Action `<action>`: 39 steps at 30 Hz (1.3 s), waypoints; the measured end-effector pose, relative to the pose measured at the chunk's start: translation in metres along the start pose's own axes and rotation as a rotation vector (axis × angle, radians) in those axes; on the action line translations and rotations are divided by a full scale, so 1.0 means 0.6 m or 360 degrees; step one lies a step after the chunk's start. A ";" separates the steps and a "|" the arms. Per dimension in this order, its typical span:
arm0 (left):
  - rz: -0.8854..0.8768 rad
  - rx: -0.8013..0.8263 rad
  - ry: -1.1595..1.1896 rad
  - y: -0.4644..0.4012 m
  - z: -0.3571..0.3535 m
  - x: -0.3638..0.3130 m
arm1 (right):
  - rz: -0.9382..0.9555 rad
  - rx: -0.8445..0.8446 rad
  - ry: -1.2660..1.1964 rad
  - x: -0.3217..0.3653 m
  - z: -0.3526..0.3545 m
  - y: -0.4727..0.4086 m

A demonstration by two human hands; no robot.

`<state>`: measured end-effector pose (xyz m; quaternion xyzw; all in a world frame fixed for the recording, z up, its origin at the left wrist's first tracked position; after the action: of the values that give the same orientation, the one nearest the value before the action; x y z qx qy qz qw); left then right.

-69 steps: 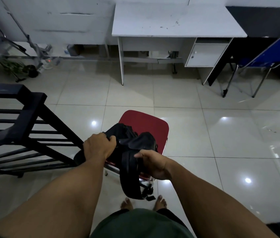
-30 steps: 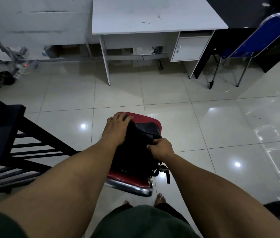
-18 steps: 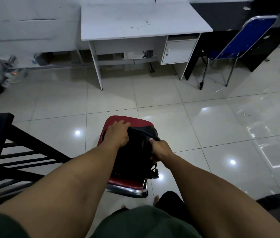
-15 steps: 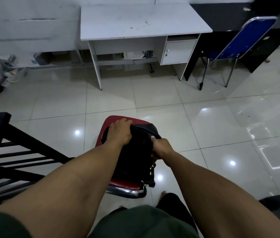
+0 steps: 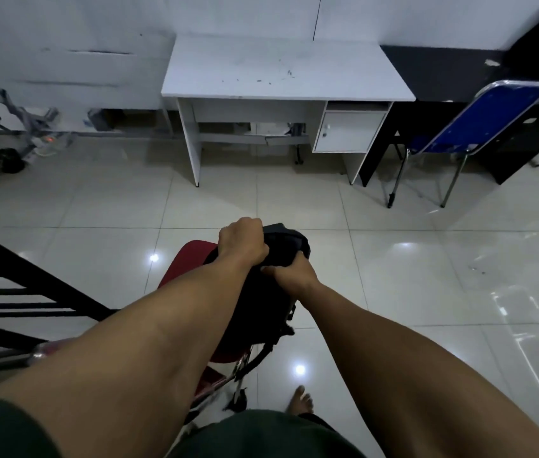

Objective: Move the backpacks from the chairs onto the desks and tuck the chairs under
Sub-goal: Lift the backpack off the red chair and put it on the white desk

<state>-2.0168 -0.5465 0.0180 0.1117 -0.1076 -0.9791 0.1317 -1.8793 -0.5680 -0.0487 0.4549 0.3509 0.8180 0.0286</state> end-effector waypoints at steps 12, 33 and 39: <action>0.0635 0.0325 0.1071 -0.069 0.005 -0.163 | 0.0187 -0.0153 0.0697 0.060 0.145 -0.051; -0.0182 0.0249 0.0126 -0.432 0.075 -0.171 | 0.0332 -0.0654 0.0626 0.181 0.480 -0.233; -0.0439 0.0185 0.0261 -0.519 0.089 -0.251 | 0.0401 -0.0712 0.0538 0.243 0.550 -0.305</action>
<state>-1.9609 -0.2012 0.0227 0.2122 -0.1367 -0.9676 -0.0024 -1.7621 -0.1959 0.0593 0.3346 0.1028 0.9362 -0.0324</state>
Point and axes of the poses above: each hand's wrist, its own y-axis away from the middle knuckle, its own z-axis out of the back of the hand, x = y × z, the point moved 9 cm from there along -y, towards the middle knuckle, and after that the axes turned 6 degrees about x, right-handed, at the moved point
